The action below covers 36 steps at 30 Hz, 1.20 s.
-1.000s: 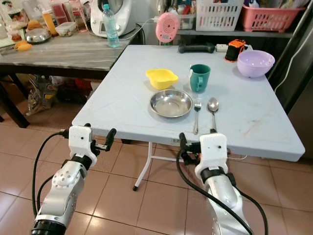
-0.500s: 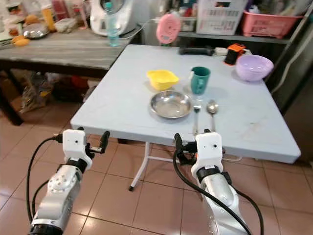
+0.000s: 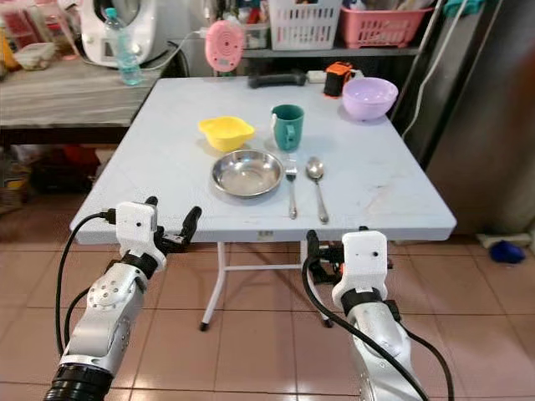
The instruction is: Setting the table
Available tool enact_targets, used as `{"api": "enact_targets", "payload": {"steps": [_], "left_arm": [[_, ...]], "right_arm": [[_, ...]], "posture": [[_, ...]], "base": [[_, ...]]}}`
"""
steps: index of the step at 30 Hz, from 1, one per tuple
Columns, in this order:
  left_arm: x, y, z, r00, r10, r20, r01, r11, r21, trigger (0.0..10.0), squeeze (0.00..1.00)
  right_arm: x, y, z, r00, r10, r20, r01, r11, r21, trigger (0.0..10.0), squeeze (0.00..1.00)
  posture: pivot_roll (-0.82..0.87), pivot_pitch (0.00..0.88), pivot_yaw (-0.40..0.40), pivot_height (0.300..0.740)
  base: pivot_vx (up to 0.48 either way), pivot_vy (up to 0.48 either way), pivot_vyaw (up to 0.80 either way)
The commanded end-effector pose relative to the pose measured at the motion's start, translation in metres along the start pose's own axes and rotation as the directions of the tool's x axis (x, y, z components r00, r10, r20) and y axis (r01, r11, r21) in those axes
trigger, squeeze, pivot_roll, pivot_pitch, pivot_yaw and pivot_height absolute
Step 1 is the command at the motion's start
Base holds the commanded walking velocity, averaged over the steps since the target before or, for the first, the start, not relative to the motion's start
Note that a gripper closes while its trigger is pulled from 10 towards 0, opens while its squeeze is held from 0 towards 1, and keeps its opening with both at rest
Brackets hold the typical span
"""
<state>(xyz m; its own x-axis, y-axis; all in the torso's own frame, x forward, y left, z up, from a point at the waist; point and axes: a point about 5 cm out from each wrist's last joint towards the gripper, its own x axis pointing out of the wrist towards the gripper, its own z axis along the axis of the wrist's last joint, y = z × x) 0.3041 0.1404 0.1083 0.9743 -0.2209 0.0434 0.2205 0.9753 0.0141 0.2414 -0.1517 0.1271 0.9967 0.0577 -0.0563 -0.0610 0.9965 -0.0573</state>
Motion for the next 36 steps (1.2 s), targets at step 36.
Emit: {"api": "enact_targets", "payload": {"steps": [36], "left_arm": [[0.0, -0.004, -0.002, 0.996, -0.083, -0.02, 0.083, 0.997, 0.004, 10.0, 0.0]], "right_arm": [[0.004, 0.012, 0.005, 0.998, 0.043, 0.035, -0.043, 0.999, -0.011, 10.0, 0.0]], "posture": [[-0.17, 0.008, 0.089, 0.74]], "base": [[0.327, 0.0, 0.0]]}}
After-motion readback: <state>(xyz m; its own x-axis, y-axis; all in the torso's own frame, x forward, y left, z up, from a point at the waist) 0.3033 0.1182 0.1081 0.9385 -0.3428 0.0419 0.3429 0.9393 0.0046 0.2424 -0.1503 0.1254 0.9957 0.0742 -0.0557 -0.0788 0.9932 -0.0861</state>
